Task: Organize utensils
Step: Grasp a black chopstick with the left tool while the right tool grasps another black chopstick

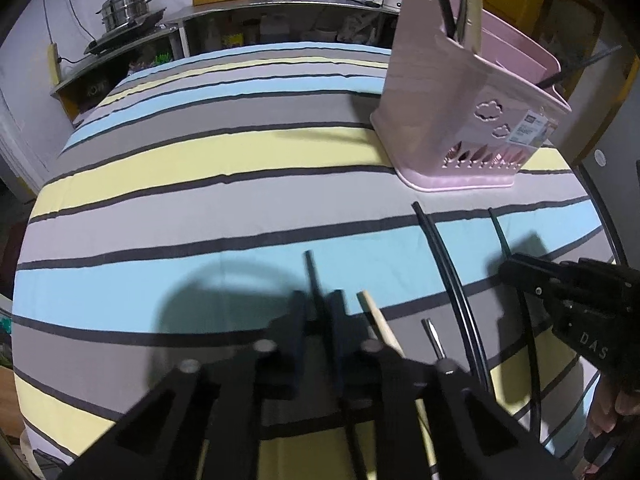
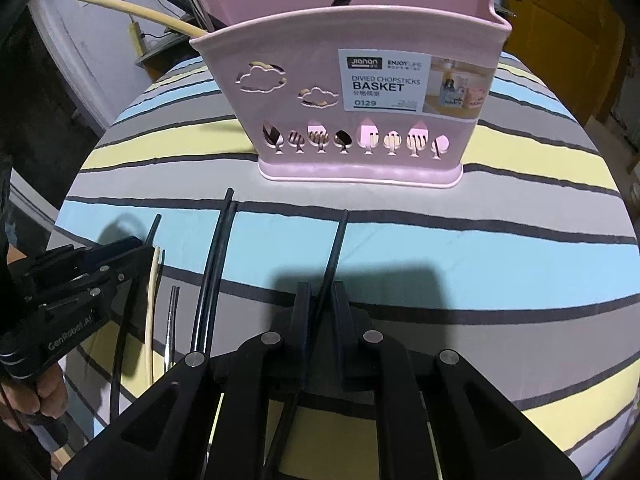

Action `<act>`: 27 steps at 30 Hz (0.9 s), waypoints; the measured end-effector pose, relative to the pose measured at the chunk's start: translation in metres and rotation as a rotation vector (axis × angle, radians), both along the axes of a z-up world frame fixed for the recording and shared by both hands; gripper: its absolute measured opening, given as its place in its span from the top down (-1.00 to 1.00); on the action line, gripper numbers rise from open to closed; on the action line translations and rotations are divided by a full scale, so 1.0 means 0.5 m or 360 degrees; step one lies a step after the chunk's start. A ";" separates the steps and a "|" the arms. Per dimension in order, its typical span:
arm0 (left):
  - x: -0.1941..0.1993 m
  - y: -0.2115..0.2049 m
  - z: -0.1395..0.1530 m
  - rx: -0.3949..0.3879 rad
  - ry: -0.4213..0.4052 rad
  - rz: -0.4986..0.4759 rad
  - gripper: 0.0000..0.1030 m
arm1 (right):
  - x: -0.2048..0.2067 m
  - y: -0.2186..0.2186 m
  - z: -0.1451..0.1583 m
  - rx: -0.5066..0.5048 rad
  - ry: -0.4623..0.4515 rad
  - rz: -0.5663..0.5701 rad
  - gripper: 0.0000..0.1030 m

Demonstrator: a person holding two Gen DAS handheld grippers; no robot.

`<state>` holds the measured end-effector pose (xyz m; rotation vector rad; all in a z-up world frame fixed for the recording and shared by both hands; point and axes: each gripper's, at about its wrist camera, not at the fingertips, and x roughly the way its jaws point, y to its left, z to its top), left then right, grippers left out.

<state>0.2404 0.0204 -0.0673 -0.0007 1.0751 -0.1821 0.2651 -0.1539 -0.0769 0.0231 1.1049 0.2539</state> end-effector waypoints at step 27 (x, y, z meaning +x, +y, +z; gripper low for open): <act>-0.133 0.015 0.322 -0.0163 -0.0513 -0.0075 0.90 | -0.144 -0.085 0.294 0.0300 -0.0555 -0.0009 0.91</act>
